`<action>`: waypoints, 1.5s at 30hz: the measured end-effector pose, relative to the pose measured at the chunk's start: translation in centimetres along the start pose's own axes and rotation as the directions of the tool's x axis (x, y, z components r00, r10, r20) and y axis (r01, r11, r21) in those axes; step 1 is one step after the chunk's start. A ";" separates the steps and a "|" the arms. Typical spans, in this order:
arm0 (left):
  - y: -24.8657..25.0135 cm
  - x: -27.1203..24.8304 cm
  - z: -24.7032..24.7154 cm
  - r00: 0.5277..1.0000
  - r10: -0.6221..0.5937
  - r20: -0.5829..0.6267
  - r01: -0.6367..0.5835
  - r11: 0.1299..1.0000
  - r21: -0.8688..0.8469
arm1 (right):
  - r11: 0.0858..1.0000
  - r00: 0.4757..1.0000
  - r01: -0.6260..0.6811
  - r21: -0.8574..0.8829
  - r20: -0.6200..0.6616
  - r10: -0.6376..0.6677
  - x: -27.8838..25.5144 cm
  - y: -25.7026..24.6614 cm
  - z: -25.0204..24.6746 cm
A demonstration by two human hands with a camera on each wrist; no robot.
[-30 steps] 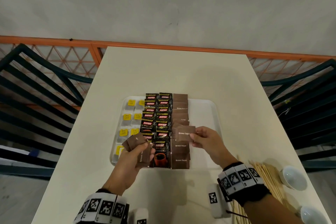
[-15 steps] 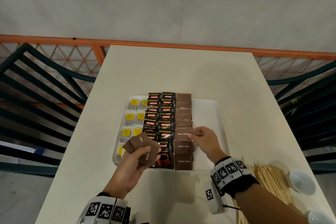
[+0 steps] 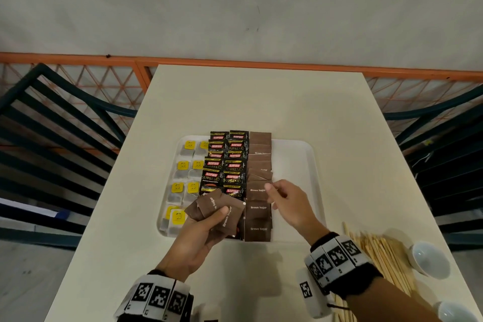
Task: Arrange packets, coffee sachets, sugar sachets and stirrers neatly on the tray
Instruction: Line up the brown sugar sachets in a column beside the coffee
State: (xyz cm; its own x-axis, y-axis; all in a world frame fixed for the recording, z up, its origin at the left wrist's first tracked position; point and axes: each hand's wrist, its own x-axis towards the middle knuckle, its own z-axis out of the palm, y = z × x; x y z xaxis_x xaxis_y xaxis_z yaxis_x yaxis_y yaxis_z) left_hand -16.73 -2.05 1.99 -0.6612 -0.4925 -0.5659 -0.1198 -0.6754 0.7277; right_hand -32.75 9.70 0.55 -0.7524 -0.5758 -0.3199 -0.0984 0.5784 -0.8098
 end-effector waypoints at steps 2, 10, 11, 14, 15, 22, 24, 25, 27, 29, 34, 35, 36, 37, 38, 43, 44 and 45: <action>-0.4 0.1 0.7 1.000 0.017 -0.011 -0.017 1.000 -0.011 | 0.997 0.976 0.031 0.076 0.210 -0.047 -1.6 -1.1 -0.3; -1.5 -0.1 3.6 0.998 0.065 0.009 -0.065 0.992 0.103 | 0.933 0.957 -0.013 0.360 0.274 -0.092 -3.5 0.0 -0.6; -1.5 -0.2 3.9 0.997 0.067 0.027 -0.070 0.990 0.122 | 0.908 0.959 -0.049 0.417 0.273 -0.073 -3.3 0.3 -0.8; -1.9 -0.2 4.4 0.996 0.078 0.048 -0.084 0.985 0.151 | 0.832 0.957 -0.130 0.539 0.287 -0.036 -2.8 1.0 -1.3; -2.0 -0.1 4.5 0.996 0.084 0.040 -0.090 0.983 0.162 | 0.821 0.953 -0.156 0.549 0.303 -0.022 -2.7 1.2 -1.4; -1.8 1.7 3.9 0.988 0.131 -0.085 -0.123 0.988 0.097 | 0.859 0.930 -0.194 0.473 0.367 0.008 -0.9 1.4 -2.0; -1.3 2.2 3.6 0.986 0.139 -0.095 -0.131 0.987 0.090 | 0.898 0.947 -0.136 0.419 0.320 -0.006 0.3 1.0 -2.0; -1.0 2.5 3.4 0.985 0.138 -0.106 -0.130 0.989 0.073 | 0.917 0.960 -0.105 0.386 0.279 -0.007 1.1 0.8 -2.2; -0.2 3.0 2.7 0.983 0.134 -0.128 -0.132 0.991 0.031 | 0.941 0.984 -0.068 0.332 0.180 0.008 3.0 0.5 -2.6; 0.4 3.4 1.9 0.981 0.127 -0.147 -0.131 0.991 -0.018 | 0.952 0.994 -0.058 0.300 0.109 0.026 4.7 0.2 -2.9; 0.9 4.2 0.4 0.990 0.062 -0.126 -0.079 0.987 -0.140 | 0.961 0.989 -0.104 0.256 0.125 0.074 7.4 0.3 -2.4; 1.0 4.3 0.2 0.992 0.053 -0.114 -0.071 0.985 -0.155 | 0.965 0.988 -0.112 0.236 0.132 0.082 7.7 0.5 -2.1; 1.0 4.4 0.0 0.993 0.046 -0.105 -0.063 0.983 -0.171 | 0.969 0.986 -0.122 0.216 0.137 0.094 7.9 0.7 -1.8; 1.0 4.6 -0.1 0.994 0.040 -0.097 -0.058 0.981 -0.185 | 0.971 0.984 -0.135 0.199 0.141 0.108 8.1 0.9 -1.5; 1.0 4.7 -0.2 0.995 0.036 -0.094 -0.054 0.980 -0.193 | 0.972 0.982 -0.146 0.185 0.142 0.120 8.1 1.0 -1.1; 1.1 5.1 -0.3 0.996 0.036 -0.087 -0.052 0.981 -0.188 | 0.984 0.987 -0.148 0.100 0.076 0.141 8.0 1.6 0.2; 1.1 5.1 -0.4 0.996 0.036 -0.084 -0.052 0.981 -0.187 | 0.987 0.989 -0.138 0.084 0.062 0.133 8.0 1.6 0.3; 1.1 5.1 -0.4 0.996 0.037 -0.082 -0.052 0.981 -0.187 | 0.989 0.991 -0.128 0.075 0.049 0.125 8.0 1.6 0.4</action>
State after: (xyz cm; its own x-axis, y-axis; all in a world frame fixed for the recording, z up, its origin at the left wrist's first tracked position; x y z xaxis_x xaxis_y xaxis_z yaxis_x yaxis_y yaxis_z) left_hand -19.95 -5.50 -0.29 -0.6020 -0.5606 -0.5687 0.0553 -0.7397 0.6707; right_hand -38.66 5.77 -3.47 -0.7262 -0.5266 -0.4420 0.0481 0.6023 -0.7968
